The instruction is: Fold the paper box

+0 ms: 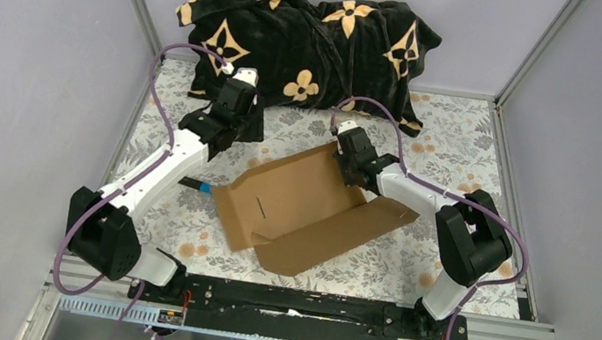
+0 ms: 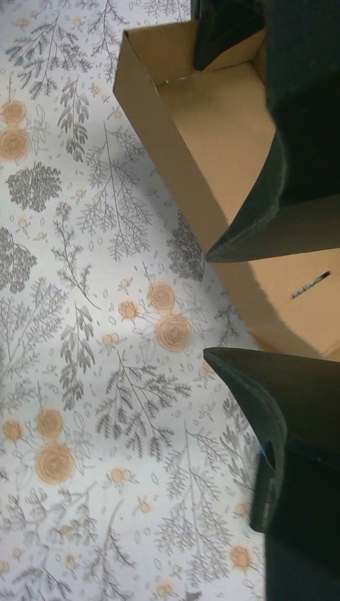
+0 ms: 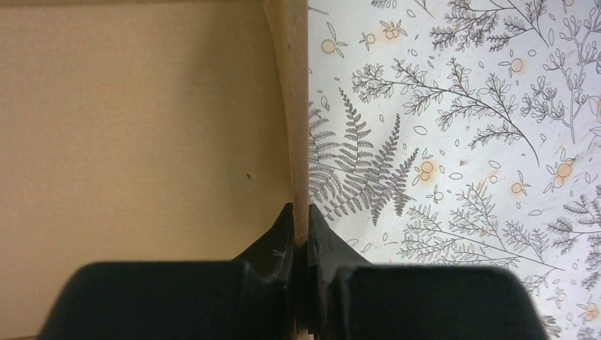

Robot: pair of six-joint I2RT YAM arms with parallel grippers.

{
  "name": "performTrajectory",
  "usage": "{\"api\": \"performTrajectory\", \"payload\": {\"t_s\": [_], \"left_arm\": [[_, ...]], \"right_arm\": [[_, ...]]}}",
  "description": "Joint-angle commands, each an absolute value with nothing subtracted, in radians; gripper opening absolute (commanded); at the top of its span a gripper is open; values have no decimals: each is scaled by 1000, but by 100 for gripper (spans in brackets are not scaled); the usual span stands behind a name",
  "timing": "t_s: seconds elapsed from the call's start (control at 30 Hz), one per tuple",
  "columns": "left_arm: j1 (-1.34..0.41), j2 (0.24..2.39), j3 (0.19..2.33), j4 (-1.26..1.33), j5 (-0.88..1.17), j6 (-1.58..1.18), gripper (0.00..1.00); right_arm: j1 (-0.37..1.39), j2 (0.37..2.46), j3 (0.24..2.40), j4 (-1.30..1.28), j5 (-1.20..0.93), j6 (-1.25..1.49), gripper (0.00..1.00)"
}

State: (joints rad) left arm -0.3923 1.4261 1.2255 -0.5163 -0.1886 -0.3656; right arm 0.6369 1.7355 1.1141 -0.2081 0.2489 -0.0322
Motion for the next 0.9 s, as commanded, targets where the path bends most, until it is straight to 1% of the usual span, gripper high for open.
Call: {"api": "performTrajectory", "payload": {"t_s": [0.0, 0.17, 0.33, 0.47, 0.6, 0.77, 0.87], "left_arm": [[-381, 1340, 1164, -533, -281, -408, 54], [-336, 1256, 1101, -540, -302, -440, 54], [-311, 1196, 1055, -553, -326, -463, 54], [-307, 1170, 1026, -564, -338, -484, 55], [-301, 1156, 1005, -563, -341, -505, 55], [-291, 1137, 991, -557, -396, -513, 57], [-267, 1151, 963, -524, -349, -528, 59]], "right_arm": [[637, 1680, 1086, -113, 299, 67, 0], [636, 1646, 1039, -77, 355, 100, 0], [625, 1635, 1021, -42, 367, 120, 0], [589, 1608, 997, -15, 361, 146, 0], [518, 1564, 950, 32, 305, 192, 0], [473, 1513, 900, 61, 291, 201, 0], [465, 1478, 864, 102, 282, 209, 0]]}}
